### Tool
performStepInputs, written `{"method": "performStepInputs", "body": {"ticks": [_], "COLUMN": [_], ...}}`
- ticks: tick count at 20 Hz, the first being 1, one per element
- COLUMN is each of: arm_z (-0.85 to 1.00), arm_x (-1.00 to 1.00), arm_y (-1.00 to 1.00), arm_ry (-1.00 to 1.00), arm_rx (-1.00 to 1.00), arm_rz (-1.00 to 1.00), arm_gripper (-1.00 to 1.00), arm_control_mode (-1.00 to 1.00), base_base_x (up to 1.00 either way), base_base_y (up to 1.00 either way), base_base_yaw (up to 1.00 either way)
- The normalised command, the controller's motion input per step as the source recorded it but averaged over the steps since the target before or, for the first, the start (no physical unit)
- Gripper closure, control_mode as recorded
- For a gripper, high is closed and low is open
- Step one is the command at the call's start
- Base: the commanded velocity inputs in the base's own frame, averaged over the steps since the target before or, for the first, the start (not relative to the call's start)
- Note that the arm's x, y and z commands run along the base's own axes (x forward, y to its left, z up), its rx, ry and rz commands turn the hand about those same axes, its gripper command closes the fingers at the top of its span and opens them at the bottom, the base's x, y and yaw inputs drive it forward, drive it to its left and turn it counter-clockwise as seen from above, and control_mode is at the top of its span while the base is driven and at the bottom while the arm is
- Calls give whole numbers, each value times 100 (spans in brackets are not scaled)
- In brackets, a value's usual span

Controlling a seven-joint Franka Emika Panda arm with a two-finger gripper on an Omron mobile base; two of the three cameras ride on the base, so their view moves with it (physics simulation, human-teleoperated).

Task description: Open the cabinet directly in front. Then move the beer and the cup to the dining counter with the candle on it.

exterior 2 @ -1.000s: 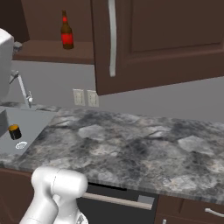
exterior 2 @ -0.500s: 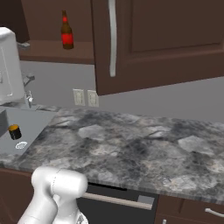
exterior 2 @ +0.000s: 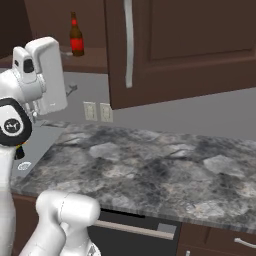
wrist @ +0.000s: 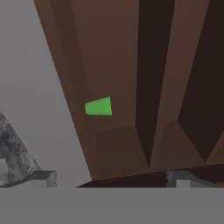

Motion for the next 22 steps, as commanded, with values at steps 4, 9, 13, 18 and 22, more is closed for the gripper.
{"method": "performStepInputs", "body": {"ticks": [4, 9, 13, 18, 22], "arm_z": [0, -5, -5, 0, 0], "arm_x": [65, 65, 49, 15, -35], "arm_y": [-63, -55, -40, -49, -93], "arm_ry": [0, 0, 0, 0, 0], "arm_rx": [0, 0, -1, -1, 0], "arm_rz": [-11, -12, -16, -26, -36], "arm_gripper": [-100, -100, -100, -100, -100], "arm_control_mode": [-100, -100, -100, -100, -100], "base_base_x": [0, 0, 0, 0, 0], "base_base_y": [0, 0, 0, 0, 0], "base_base_yaw": [0, 0, 0, 0, 0]}}
